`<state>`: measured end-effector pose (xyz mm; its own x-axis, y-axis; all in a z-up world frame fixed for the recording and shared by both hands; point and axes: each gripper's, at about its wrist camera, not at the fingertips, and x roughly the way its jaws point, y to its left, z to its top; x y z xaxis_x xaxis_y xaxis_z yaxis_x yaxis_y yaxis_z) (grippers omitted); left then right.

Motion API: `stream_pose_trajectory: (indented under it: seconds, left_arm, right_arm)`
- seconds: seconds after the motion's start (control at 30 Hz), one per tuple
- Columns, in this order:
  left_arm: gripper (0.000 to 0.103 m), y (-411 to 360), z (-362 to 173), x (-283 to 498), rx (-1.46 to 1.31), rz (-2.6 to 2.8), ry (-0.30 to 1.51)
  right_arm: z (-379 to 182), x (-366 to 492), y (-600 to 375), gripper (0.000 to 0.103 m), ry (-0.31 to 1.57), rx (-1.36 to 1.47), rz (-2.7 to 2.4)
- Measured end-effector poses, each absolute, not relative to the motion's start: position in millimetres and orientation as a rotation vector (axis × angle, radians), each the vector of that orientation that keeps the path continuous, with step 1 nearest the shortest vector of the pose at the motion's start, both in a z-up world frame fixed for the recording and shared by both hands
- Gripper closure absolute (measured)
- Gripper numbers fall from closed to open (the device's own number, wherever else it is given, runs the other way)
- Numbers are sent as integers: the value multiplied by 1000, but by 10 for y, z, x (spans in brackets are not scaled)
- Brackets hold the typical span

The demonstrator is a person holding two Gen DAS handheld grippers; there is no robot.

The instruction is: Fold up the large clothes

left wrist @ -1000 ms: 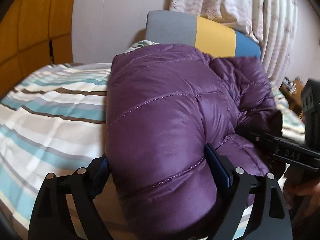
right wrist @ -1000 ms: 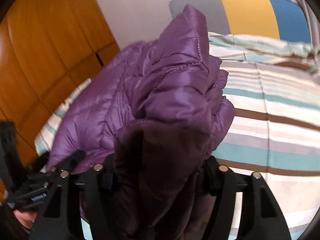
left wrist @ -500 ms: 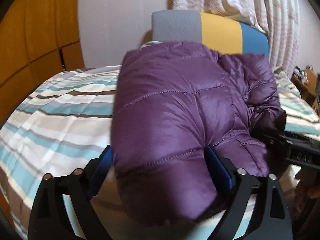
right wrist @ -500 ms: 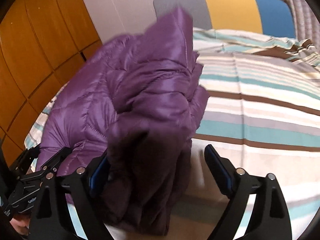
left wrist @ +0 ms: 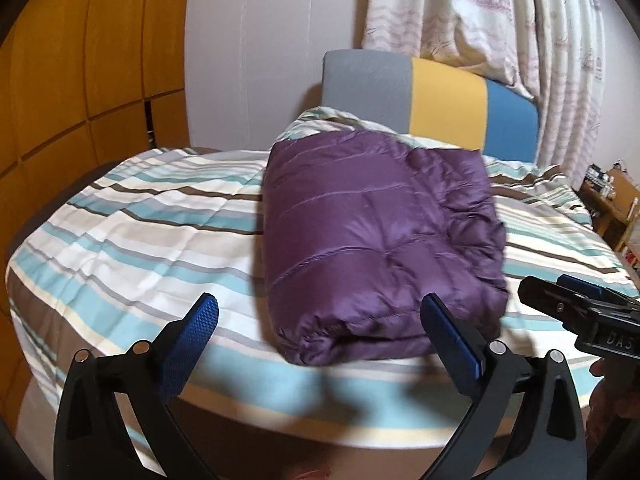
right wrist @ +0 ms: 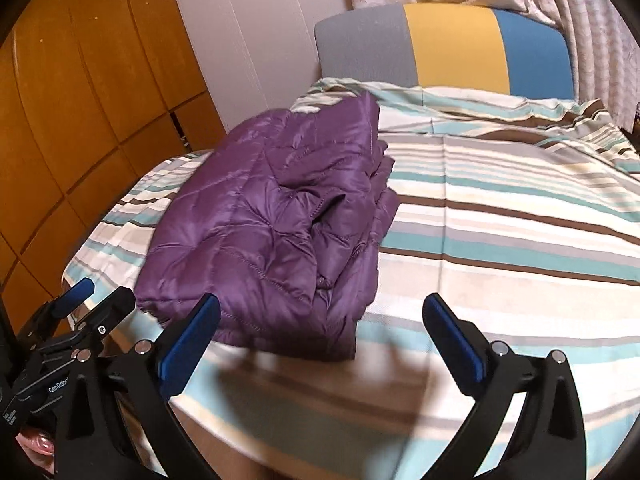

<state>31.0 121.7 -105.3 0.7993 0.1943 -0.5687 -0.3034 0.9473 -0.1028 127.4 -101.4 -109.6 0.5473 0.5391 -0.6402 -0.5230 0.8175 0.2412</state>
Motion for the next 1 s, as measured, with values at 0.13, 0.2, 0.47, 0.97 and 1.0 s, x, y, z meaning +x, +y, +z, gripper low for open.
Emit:
stream_pose_trajectory:
  seconds: [0.13,0.2,0.47,0.97,1.0]
  left_arm:
    - [3,1156,-900,132,-206,252,553]
    - [3,1126,-846,60,-219,237,547]
    - [3,1034,-712,-122,-237,207,525]
    - [3,1074,-648,-167,-283,182,510]
    - [3,1073,-647,-168,-284,183,509]
  right_arm:
    - [-898,1092,-1138,2,739,33,623]
    - [-777,984,-1214,2,720,40,623]
    - [-472,653,-1384,2,641,33,654]
    - [-408,595,-1498,2,625,52,644]
    - [-408,593,-1497,2,625,51,645]
